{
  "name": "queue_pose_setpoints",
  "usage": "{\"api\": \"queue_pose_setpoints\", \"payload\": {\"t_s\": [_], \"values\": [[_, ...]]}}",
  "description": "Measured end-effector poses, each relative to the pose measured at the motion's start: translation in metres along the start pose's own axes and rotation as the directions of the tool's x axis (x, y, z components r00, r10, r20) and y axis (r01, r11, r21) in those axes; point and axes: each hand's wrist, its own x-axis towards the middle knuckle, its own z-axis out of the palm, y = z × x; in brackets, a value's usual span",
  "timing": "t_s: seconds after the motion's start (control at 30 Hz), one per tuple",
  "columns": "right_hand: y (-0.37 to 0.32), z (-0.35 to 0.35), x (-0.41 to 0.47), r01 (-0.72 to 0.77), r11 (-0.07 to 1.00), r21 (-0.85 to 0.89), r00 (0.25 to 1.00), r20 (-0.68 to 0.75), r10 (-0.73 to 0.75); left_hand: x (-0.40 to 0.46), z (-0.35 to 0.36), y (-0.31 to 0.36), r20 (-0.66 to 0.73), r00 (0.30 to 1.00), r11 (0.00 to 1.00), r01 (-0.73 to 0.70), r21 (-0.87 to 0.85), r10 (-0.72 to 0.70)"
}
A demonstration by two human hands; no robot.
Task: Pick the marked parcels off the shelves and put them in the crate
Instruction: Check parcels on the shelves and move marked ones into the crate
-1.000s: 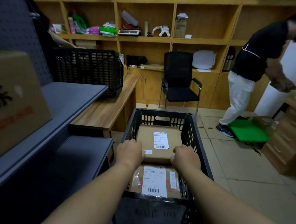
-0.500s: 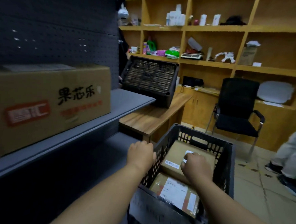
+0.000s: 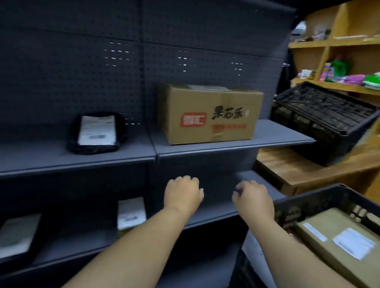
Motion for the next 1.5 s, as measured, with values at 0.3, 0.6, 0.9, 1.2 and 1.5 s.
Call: {"api": "queue_pose_setpoints", "payload": {"t_s": [0.3,0.6,0.9,1.2,1.5], "values": [[-0.153,0.018,-0.01,0.202,0.956,0.213,0.973,0.064,-0.22,-0.06,-0.049,-0.144,-0.085,0.958,0.953,0.283,0.105,-0.275],[-0.294,0.04,-0.003,0.258,0.896,0.362,0.955,0.044,-0.293,-0.083,-0.084,-0.275,-0.154,0.884,0.879,0.461,0.12,-0.442],[-0.355,0.061,0.041,0.179,0.898,0.402,0.98,0.006,-0.198,-0.031,-0.085,-0.34,-0.194,0.887,0.901,0.433,0.032,-0.419],[-0.36,0.073,0.098,-0.035,0.87,0.491,0.993,0.117,-0.026,0.037,-0.073,-0.354,0.044,0.831,0.738,0.515,-0.436,-0.554],[-0.368,0.092,0.163,-0.258,0.741,0.62,0.92,0.392,-0.007,0.097,-0.051,-0.369,0.318,0.682,0.375,0.663,-0.648,-0.659]]}}
